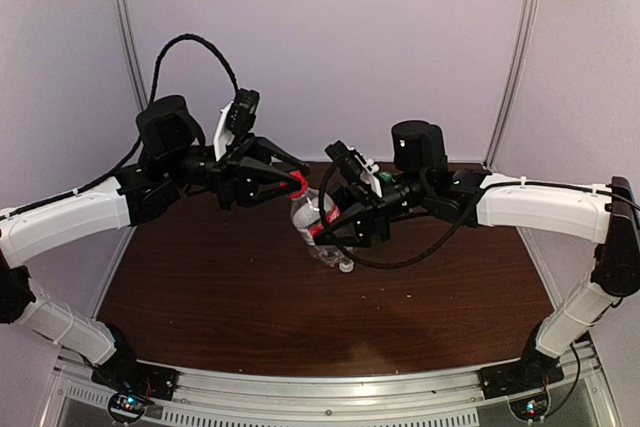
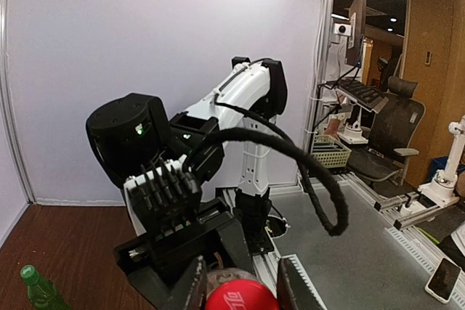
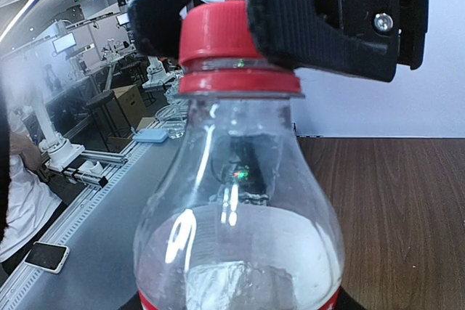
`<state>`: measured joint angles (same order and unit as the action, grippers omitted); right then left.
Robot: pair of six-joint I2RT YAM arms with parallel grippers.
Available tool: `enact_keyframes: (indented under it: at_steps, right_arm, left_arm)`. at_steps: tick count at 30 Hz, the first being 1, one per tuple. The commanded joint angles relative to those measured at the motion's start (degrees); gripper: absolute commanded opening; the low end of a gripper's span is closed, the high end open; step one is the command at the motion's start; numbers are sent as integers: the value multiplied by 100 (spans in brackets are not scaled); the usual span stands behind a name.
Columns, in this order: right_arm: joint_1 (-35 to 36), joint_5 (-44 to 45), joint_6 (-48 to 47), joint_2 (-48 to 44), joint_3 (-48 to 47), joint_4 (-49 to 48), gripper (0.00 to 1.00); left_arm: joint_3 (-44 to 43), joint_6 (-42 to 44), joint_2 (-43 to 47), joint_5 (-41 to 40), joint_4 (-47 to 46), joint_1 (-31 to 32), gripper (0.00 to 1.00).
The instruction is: Unscrew the bottle caps
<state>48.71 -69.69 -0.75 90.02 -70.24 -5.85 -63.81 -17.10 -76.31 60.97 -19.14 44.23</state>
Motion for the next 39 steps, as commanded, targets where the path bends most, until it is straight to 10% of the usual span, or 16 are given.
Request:
enact_keyframes:
  at_steps: [1, 22, 39]
  right_arm:
    - [-76, 183, 49, -74, -149, -167, 47]
    - [288, 5942, -396, -541, 320, -425, 49]
    - [281, 4608, -730, -763, 554, -202, 53]
  left_arm:
    - [71, -97, 0, 93, -247, -33, 23]
    - [-423, -1413, -10, -4894, 1136, 264, 24]
    - [-89, -354, 402, -3798, 956, 12, 76]
